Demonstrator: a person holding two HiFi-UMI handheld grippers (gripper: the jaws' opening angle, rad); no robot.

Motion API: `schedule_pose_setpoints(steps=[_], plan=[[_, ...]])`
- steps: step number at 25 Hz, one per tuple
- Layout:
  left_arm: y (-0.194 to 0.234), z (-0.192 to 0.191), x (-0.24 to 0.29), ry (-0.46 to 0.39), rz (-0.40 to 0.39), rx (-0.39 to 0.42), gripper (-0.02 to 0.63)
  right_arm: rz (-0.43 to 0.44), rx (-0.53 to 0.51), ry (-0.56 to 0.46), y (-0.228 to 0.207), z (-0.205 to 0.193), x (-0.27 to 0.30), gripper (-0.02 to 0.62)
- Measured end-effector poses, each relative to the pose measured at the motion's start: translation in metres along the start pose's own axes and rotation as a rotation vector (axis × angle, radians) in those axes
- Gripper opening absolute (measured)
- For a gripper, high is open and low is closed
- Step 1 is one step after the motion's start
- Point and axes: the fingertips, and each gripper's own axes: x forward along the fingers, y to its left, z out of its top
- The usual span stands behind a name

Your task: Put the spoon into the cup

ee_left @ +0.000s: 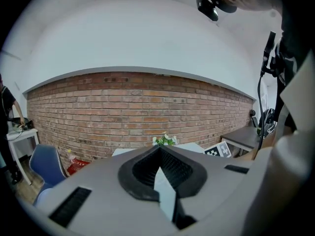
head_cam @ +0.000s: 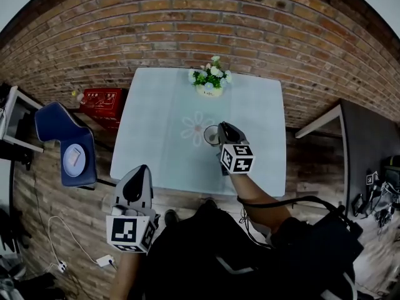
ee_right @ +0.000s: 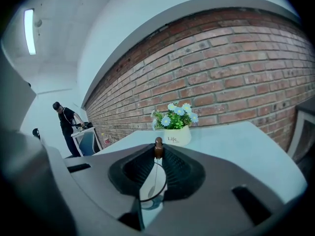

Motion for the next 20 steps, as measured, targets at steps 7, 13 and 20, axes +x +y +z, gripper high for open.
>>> schedule_pose_setpoints(steps=[7,13,20], plan=[[0.0,-0.004,0.0,0.02,-0.011,-0.001,0.009,-0.049,0.001,0.026,-0.007,-0.017,-0.005,0.057],[-0.005,-0.006,0.003,0.023,-0.047,0.006,0.009,-0.091,0.007,0.035,-0.01,-0.025,-0.012,0.058],[-0.004,-0.007,0.002,0.018,-0.076,0.013,0.009,-0.131,0.017,0.042,-0.006,-0.032,-0.019,0.058]])
